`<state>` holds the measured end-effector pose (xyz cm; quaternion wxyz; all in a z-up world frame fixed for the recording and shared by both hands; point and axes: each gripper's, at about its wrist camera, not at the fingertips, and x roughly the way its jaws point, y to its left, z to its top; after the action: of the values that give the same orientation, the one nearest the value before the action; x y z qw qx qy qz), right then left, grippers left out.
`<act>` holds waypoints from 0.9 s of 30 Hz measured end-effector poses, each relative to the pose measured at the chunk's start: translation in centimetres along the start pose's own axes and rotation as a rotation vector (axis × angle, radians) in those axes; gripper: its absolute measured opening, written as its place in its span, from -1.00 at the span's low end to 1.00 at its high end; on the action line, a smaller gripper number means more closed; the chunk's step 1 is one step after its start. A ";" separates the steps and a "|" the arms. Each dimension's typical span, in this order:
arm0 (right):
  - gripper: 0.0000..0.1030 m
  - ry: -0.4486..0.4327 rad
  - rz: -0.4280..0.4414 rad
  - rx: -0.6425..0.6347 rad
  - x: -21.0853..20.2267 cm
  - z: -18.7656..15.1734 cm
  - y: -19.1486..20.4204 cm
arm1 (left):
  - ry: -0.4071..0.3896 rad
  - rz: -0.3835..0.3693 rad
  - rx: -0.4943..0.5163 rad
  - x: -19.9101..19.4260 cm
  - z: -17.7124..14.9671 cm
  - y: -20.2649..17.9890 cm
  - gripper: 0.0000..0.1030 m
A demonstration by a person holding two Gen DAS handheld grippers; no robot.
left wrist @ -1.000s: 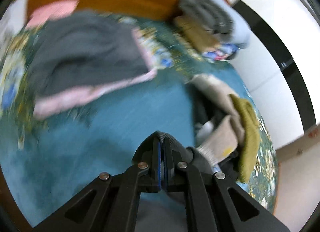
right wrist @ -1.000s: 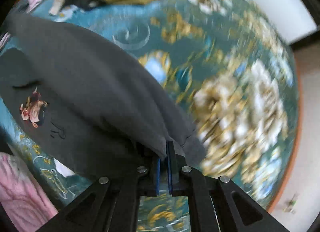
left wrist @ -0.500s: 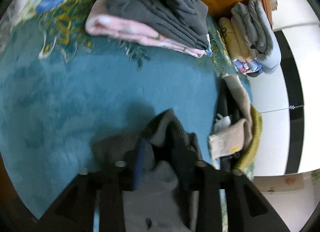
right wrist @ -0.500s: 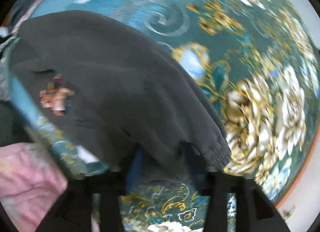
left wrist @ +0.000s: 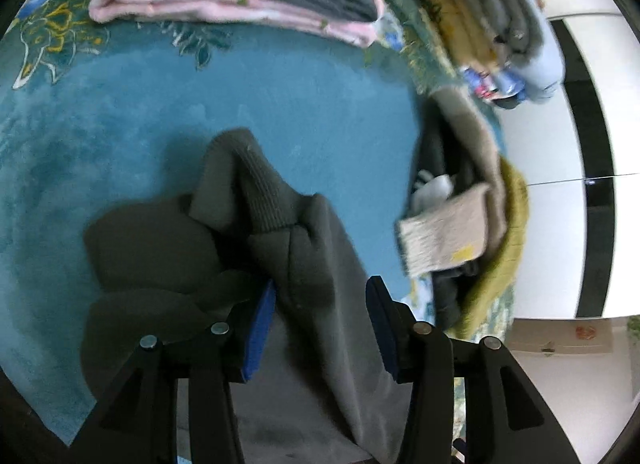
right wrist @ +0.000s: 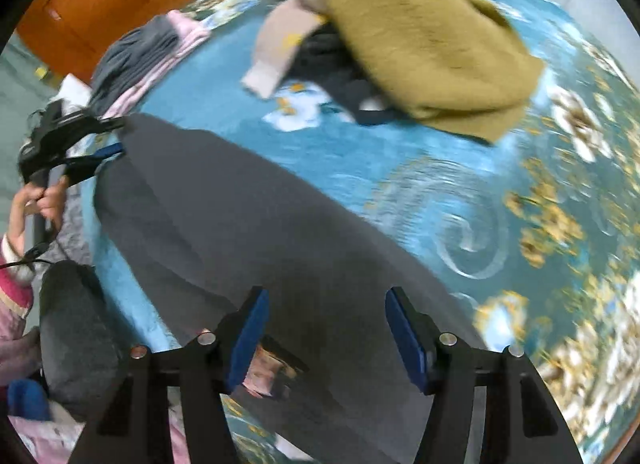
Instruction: Fold clothes
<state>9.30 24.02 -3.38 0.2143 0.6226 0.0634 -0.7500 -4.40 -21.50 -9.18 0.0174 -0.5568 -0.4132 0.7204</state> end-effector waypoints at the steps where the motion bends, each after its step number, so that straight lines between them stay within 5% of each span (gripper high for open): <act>1: 0.26 -0.001 0.018 -0.003 0.6 0.1 0.3 | 0.002 0.011 -0.007 0.3 0.0 -0.1 -0.32; 4: 0.26 0.004 0.038 0.002 2.0 0.6 0.4 | -0.010 0.035 0.003 0.5 -0.2 -0.4 -0.79; 8: 0.26 -0.020 0.054 0.034 2.0 1.3 0.3 | -0.046 0.008 0.047 -0.8 -0.8 -1.7 -0.90; 15: 0.26 -0.087 0.085 0.052 1.0 2.7 1.0 | -0.084 -0.388 0.139 -8.9 -2.3 -4.6 -0.91; 18: 0.26 -0.105 0.104 0.048 0.9 3.3 1.5 | -0.117 -0.297 0.212 -11.0 -2.7 -1.9 -0.91; 21: 0.26 -0.096 0.116 0.048 1.7 3.7 2.1 | -0.049 -0.202 0.051 -9.1 -2.6 4.1 -0.91; 25: 0.26 -0.055 0.133 0.039 3.4 3.7 3.2 | -0.038 -0.217 -0.107 -7.6 -3.0 9.1 -0.91; 27: 0.26 -0.035 0.138 0.026 4.1 3.7 3.7 | -0.041 -0.211 -0.093 -7.6 -3.0 8.8 -0.91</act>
<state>6.91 18.35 -5.87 0.2586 0.6150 0.0069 -0.7449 4.81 -29.28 -8.72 0.0586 -0.4954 -0.5029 0.7059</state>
